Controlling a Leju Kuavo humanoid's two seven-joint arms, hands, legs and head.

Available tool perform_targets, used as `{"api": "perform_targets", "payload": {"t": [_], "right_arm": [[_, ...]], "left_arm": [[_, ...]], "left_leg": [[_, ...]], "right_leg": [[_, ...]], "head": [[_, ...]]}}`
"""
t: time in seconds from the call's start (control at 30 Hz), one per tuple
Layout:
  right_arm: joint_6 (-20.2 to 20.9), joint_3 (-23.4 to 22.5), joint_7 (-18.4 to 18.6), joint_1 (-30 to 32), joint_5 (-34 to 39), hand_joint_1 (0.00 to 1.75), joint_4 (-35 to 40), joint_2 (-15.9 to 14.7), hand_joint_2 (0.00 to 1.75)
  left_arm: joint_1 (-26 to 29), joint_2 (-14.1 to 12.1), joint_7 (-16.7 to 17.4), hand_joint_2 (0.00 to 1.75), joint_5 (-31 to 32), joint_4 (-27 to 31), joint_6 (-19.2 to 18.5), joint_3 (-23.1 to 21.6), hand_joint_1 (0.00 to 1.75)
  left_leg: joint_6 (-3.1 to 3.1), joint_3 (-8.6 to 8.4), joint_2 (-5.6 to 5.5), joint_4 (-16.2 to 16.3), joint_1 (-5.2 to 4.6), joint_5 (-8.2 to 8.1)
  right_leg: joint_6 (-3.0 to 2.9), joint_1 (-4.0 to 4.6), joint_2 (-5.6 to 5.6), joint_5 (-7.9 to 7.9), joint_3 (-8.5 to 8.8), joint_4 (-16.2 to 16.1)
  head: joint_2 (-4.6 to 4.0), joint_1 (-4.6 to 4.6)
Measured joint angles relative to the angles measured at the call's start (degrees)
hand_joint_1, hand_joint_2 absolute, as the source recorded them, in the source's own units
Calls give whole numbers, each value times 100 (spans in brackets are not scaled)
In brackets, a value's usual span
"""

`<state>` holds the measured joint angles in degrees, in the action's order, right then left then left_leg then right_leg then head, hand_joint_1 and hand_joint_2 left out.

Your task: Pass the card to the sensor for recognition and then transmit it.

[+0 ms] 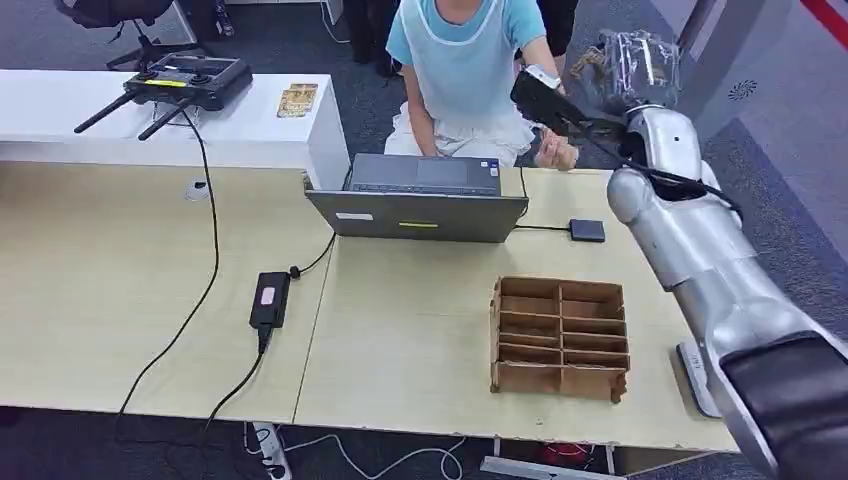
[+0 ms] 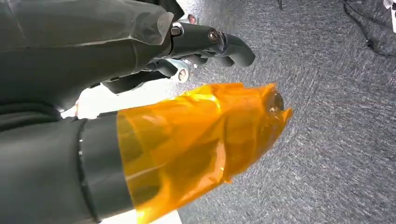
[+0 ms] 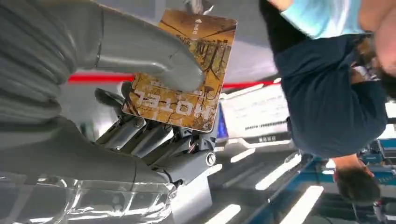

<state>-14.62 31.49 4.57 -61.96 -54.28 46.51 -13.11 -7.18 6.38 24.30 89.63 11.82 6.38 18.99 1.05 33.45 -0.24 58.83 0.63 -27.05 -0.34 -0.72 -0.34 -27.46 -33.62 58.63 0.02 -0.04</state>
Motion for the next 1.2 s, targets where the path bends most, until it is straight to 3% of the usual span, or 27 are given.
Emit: {"api": "perform_targets", "payload": {"t": [0.2,0.47,0.73,0.97,1.2], "right_arm": [[407,-785,-546,570,1889,175,564,-175,175],[1194,-1843,-977,1216,3851,175,1097,-483,175],[1348,-2325,-1068,1596,4219,175,1324,-690,175],[2039,-2749,-1403,2109,5419,175,1479,-1081,175],[2476,-3280,-1847,2981,6053,175,1493,-1484,175]], "left_arm": [[52,-11,13,0,-79,-2,50,2,0],[127,-57,15,0,-157,-2,96,17,0],[138,-63,18,0,-173,-2,98,31,0],[182,-74,44,0,-214,-4,118,72,0],[210,-92,4,0,-277,-4,238,166,0]], "left_leg": [[0,3,-3,0,-1,-1],[-1,4,-3,0,-1,-2],[-1,2,0,0,0,-2],[-2,7,-21,0,-1,-3],[-5,9,-23,1,-1,-8]], "right_leg": [[0,-1,-3,0,1,-3],[0,0,-4,0,1,-5],[1,0,1,0,-1,-4],[1,-1,-17,-1,2,-6],[3,-1,-18,-2,2,-12]], "head": [[0,0],[0,0],[-2,0],[-2,0],[0,0]]}}
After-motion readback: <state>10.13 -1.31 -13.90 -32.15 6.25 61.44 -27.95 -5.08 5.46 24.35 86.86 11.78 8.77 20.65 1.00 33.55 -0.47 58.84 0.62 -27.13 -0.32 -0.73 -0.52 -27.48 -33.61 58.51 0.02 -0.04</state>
